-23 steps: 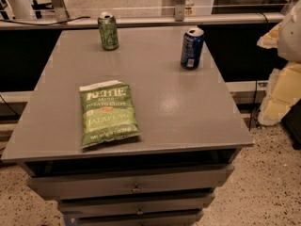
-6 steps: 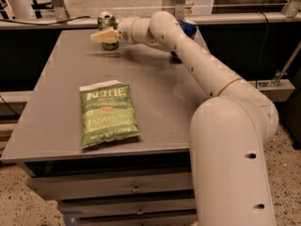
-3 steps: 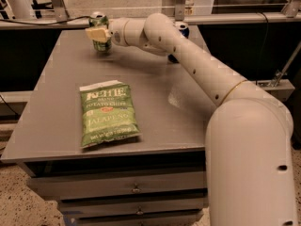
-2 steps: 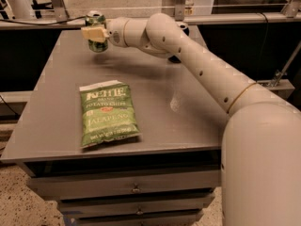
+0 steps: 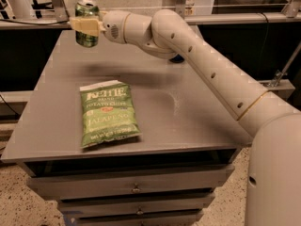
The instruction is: Pick green can
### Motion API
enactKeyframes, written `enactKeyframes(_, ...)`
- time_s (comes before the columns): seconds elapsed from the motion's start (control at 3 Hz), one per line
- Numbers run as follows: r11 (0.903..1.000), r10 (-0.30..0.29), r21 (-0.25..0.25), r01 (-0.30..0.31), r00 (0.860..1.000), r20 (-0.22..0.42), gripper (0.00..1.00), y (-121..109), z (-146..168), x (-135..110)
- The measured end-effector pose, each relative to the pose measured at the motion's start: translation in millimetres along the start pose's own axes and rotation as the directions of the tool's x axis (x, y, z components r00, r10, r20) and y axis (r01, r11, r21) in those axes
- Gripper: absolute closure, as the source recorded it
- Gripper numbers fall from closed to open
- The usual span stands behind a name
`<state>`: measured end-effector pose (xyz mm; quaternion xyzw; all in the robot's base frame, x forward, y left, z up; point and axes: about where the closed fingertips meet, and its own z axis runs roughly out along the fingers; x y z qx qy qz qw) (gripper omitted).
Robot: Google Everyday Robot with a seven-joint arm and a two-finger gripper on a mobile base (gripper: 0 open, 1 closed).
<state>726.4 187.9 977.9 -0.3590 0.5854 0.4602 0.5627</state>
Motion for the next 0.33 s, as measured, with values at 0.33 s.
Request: enactKeyframes(0.33,1.0000,0.004,-0.007,-0.004,1.000,0.006,1.00,3.4,1.6,-2.3)
